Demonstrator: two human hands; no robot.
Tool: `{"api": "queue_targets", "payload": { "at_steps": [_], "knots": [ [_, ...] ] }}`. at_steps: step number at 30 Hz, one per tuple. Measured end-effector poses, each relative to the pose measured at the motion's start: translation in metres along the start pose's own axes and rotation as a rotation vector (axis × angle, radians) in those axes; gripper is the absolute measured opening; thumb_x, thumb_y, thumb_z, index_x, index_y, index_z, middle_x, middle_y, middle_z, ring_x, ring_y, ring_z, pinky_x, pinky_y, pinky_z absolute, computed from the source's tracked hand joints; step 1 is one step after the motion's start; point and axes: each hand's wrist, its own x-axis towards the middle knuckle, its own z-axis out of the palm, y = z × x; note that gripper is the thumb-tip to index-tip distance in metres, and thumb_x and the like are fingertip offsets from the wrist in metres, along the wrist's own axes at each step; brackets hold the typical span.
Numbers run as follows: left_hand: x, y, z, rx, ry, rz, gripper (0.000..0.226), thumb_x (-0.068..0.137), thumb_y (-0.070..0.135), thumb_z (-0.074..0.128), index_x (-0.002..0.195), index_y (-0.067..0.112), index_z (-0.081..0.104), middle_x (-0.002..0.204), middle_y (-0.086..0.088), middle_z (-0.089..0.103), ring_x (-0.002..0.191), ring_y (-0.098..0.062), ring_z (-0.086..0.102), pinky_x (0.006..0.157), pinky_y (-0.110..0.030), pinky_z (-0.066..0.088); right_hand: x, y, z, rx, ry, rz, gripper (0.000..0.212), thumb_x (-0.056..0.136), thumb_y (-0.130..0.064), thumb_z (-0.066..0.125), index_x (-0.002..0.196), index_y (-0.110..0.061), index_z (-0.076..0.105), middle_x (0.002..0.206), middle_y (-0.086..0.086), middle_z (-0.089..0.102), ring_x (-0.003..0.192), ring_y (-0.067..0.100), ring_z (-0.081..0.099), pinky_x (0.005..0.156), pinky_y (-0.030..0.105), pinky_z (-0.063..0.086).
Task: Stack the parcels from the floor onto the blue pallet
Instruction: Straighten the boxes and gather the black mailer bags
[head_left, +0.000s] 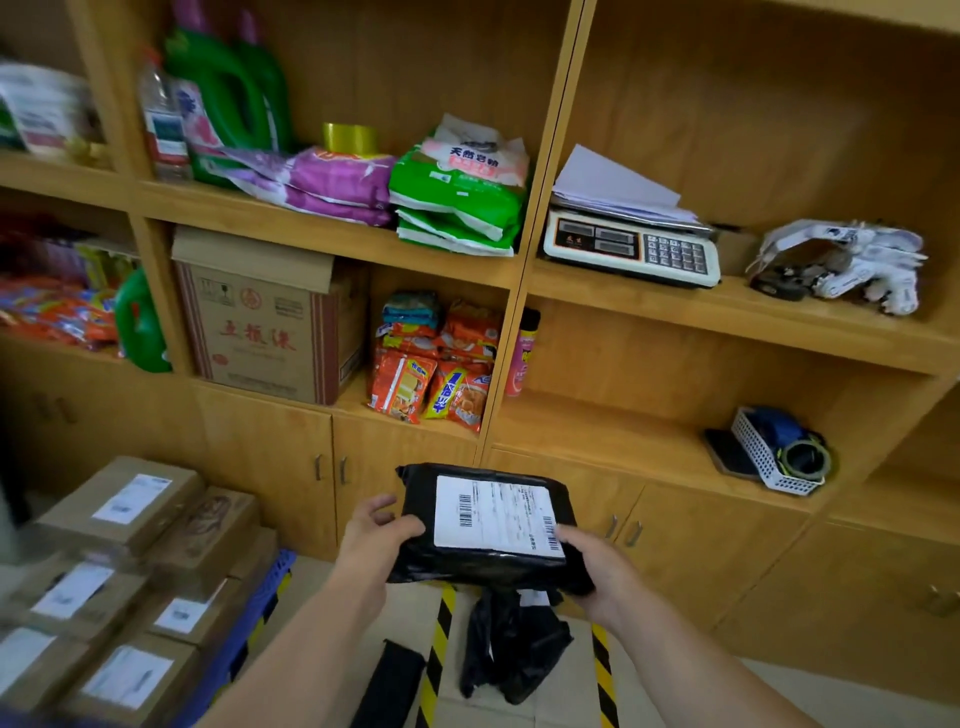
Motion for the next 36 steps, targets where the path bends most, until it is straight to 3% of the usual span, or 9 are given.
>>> {"api": "queue_targets", "payload": {
  "at_steps": [3, 5, 8, 13, 19, 21, 26, 31, 36],
  "knots": [
    [-0.001, -0.003, -0.006, 0.088, -0.018, 0.002, 0.074, 0.078, -0.004, 0.065, 0.142, 0.016, 0.032, 0.140, -0.009, 0.041, 0.111, -0.029, 0.052, 0.082, -0.040, 0.050, -0.001, -0.012, -0.004, -0.002, -0.022, -0.025, 0.036, 0.080, -0.007, 0.071, 0.111, -0.014, 0.054, 0.096, 0.020, 0.069, 0.087, 0.036, 0.066, 0.067, 0.043, 0.055],
    [-0.003, -0.002, -0.008, 0.277, 0.022, 0.035, 0.092, 0.072, 0.002, 0.072, 0.148, 0.018, 0.022, 0.151, -0.011, 0.027, 0.132, -0.031, 0.036, 0.106, -0.048, 0.036, -0.003, -0.024, -0.009, -0.031, -0.041, -0.070, 0.037, 0.078, 0.001, 0.070, 0.107, -0.014, 0.054, 0.091, 0.019, 0.068, 0.078, 0.033, 0.065, 0.057, 0.038, 0.052],
    [-0.009, 0.007, -0.003, 0.618, 0.115, 0.166, 0.105, 0.066, 0.021, 0.081, 0.150, 0.021, 0.017, 0.150, -0.012, 0.023, 0.139, -0.030, 0.022, 0.113, -0.048, 0.025, -0.003, -0.042, -0.013, -0.143, -0.101, -0.152, 0.041, 0.075, 0.006, 0.072, 0.108, -0.015, 0.057, 0.092, 0.017, 0.070, 0.075, 0.031, 0.067, 0.054, 0.035, 0.053],
    [-0.035, 0.010, 0.022, 0.893, 0.003, 0.255, 0.093, 0.077, 0.035, 0.075, 0.149, 0.017, 0.020, 0.155, -0.006, 0.020, 0.145, -0.020, 0.012, 0.116, -0.035, 0.016, 0.000, -0.062, -0.019, -0.307, -0.285, -0.243, 0.045, 0.073, 0.011, 0.071, 0.107, -0.013, 0.057, 0.107, 0.011, 0.064, 0.088, 0.026, 0.065, 0.062, 0.033, 0.052],
    [-0.075, -0.015, 0.036, 0.659, -0.095, 0.081, 0.065, 0.080, 0.032, 0.072, 0.137, 0.020, 0.044, 0.119, 0.004, 0.063, 0.099, -0.009, 0.064, 0.087, -0.026, 0.053, 0.009, -0.063, -0.026, -0.447, -0.515, -0.227, 0.048, 0.072, 0.013, 0.071, 0.108, -0.016, 0.058, 0.110, 0.007, 0.061, 0.096, 0.028, 0.063, 0.065, 0.035, 0.054],
    [-0.092, -0.026, 0.034, 0.566, -0.089, 0.055, 0.039, 0.081, 0.022, 0.071, 0.118, 0.025, 0.056, 0.108, 0.003, 0.069, 0.094, -0.010, 0.068, 0.086, -0.028, 0.055, 0.013, -0.057, -0.022, -0.506, -0.585, -0.206, 0.050, 0.072, 0.013, 0.071, 0.111, -0.016, 0.058, 0.112, 0.007, 0.060, 0.099, 0.028, 0.062, 0.073, 0.038, 0.056],
    [-0.129, -0.047, 0.009, 0.468, -0.040, -0.057, 0.022, 0.081, 0.024, 0.073, 0.099, 0.029, 0.062, 0.104, 0.003, 0.072, 0.093, -0.013, 0.069, 0.089, -0.030, 0.054, 0.007, -0.037, 0.012, -0.631, -0.767, -0.163, 0.048, 0.071, 0.008, 0.074, 0.111, -0.014, 0.059, 0.114, 0.012, 0.061, 0.103, 0.030, 0.063, 0.087, 0.043, 0.054],
    [-0.152, -0.057, -0.040, 0.297, 0.081, -0.154, 0.036, 0.076, 0.023, 0.077, 0.108, 0.017, 0.063, 0.100, -0.004, 0.074, 0.091, -0.023, 0.071, 0.092, -0.044, 0.053, -0.021, -0.012, 0.067, -0.643, -0.827, -0.190, 0.044, 0.076, 0.007, 0.071, 0.111, -0.016, 0.057, 0.111, 0.008, 0.060, 0.091, 0.024, 0.065, 0.074, 0.037, 0.055],
    [-0.164, -0.061, -0.098, 0.104, 0.242, -0.164, 0.029, 0.082, 0.015, 0.073, 0.108, 0.015, 0.060, 0.099, -0.008, 0.074, 0.089, -0.027, 0.071, 0.080, -0.041, 0.056, -0.043, 0.024, 0.125, -0.670, -0.697, -0.278, 0.063, 0.077, -0.012, 0.077, 0.131, -0.019, 0.046, 0.130, 0.005, 0.048, 0.111, 0.018, 0.050, 0.090, 0.032, 0.044]
  ]
}}
